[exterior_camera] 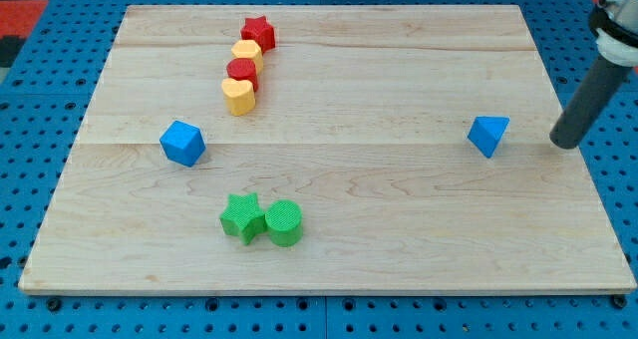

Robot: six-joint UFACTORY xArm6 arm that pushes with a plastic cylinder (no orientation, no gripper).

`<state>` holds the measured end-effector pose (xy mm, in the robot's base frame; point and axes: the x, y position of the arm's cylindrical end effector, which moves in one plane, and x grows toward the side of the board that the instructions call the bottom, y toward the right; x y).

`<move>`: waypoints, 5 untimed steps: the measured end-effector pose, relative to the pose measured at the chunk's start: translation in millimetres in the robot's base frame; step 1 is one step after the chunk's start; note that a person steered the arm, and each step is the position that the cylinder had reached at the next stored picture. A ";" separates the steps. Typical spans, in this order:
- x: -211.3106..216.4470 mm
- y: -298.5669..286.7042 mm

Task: Push the blue triangle into the blue cube

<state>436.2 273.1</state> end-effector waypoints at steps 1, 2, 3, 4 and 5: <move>-4.9 -39.3; -3.6 -150.1; 5.1 -226.7; 13.9 -258.8; 30.6 -258.7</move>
<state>466.8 14.4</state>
